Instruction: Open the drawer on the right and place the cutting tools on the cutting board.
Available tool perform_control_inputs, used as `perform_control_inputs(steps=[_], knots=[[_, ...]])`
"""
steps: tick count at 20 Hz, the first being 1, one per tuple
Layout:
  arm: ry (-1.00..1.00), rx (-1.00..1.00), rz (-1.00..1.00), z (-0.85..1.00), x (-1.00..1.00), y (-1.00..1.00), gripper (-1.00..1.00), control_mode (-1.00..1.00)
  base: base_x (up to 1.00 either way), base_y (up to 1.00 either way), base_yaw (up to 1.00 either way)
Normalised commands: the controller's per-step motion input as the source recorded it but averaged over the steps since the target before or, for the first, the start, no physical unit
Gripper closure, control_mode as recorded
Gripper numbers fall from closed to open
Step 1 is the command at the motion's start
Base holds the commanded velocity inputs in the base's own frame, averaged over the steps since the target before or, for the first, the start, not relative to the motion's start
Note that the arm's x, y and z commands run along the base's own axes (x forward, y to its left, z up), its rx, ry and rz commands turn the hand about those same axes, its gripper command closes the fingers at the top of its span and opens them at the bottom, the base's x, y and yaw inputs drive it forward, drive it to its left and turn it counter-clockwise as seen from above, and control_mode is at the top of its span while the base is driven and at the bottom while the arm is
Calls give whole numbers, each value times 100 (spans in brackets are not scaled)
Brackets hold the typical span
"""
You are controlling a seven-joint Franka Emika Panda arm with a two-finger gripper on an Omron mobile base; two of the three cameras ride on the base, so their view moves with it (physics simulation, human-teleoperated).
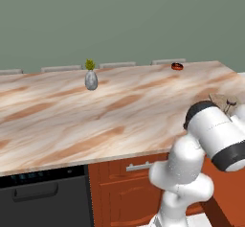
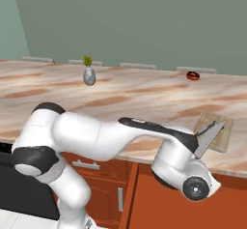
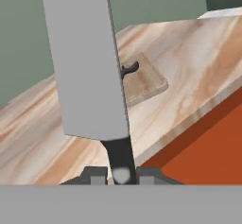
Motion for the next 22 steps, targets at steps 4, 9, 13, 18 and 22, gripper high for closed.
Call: perform_control_inputs(steps=[4, 9, 13, 18, 22], knots=[[24, 1, -12, 68, 91, 29, 100, -100, 0, 0, 0], [10, 0, -2, 0, 28, 1, 100, -100, 0, 0, 0], [30, 7, -9, 4, 66, 5, 100, -100, 0, 0, 0], [29, 10, -2, 1, 37, 0, 100, -100, 0, 0, 0], [2, 6, -2, 3, 11, -1, 100, -100, 0, 0, 0]])
